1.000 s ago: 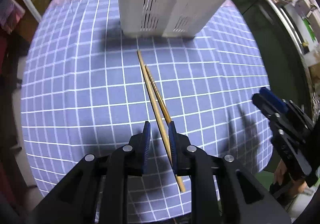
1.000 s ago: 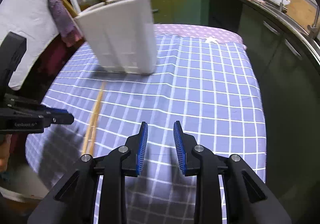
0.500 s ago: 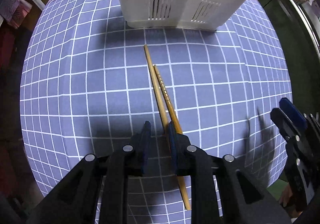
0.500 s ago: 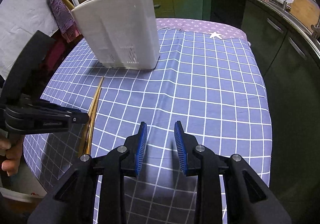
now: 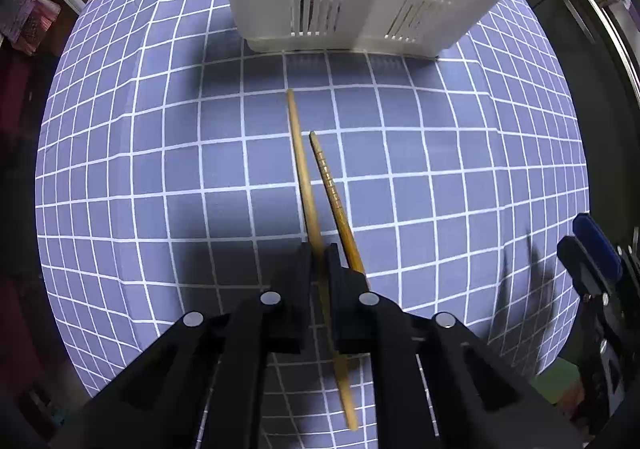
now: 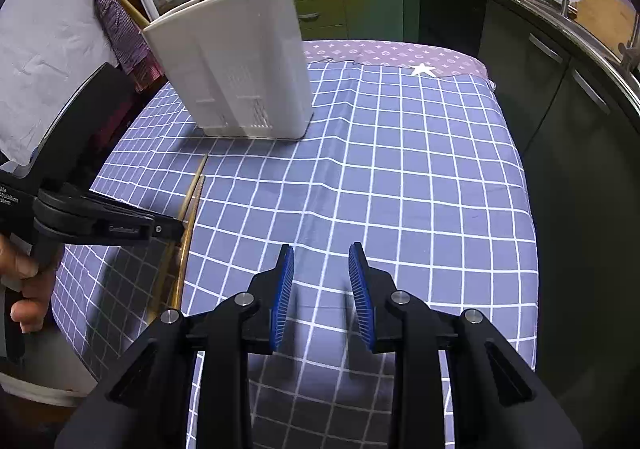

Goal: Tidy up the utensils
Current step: 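Grasp a wooden chopstick with the left gripper while the right grasps the last one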

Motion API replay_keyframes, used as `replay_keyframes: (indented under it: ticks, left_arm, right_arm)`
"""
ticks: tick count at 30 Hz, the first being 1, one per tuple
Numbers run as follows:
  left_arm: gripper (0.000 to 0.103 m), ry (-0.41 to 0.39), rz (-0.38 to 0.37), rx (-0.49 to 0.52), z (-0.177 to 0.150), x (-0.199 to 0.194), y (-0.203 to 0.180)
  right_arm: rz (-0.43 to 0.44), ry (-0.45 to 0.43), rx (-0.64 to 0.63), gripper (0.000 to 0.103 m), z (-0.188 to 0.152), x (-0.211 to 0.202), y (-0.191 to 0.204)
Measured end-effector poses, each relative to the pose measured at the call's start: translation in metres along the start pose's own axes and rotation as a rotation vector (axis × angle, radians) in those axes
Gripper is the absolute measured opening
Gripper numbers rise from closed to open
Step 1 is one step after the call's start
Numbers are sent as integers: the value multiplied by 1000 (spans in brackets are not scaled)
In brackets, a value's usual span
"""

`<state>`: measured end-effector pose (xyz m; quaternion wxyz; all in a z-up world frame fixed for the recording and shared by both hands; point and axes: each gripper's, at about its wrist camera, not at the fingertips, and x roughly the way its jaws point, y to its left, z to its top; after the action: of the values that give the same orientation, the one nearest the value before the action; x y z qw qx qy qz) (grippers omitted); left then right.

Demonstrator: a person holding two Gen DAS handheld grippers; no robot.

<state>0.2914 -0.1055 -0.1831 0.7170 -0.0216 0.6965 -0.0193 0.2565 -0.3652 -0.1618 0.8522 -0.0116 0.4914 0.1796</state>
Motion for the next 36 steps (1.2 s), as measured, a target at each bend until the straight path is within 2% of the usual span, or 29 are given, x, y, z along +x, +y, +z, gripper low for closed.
replay_keyframes:
  ticks: [4,9,14,19,22,25,29,33,36]
  left_arm:
    - [7,-28,-10,7,-11,-8,10]
    - [7,-105,-34,27,-28,-33,22]
    - [7,-231,-63,46,-55,-69,41]
    - [7,-400,-67,72,-81,-106,56]
    - [6,-481,-65,89,-98,-123,63]
    - [6,-544,-49,114,-108,-135,68]
    - [6,-577,-50,138,-115,-142,71]
    - [6,-559,-71,138,-113,-139,76]
    - [6,-551,-80,136,-114,-137,81]
  right_arm:
    - [-4,9,0,29,-2,1,-1]
    - [-14,33,-10,33,0,4,1]
    - [11,85,-31,33,8,12,12]
    - [36,138,-105,33,18,24,47]
    - [61,187,-155,26,24,37,75]
    - [88,241,-186,24,30,51,97]
    - [84,327,-218,21,37,73,121]
    - [61,390,-220,20,41,91,129]
    - [51,404,-220,20,43,98,133]
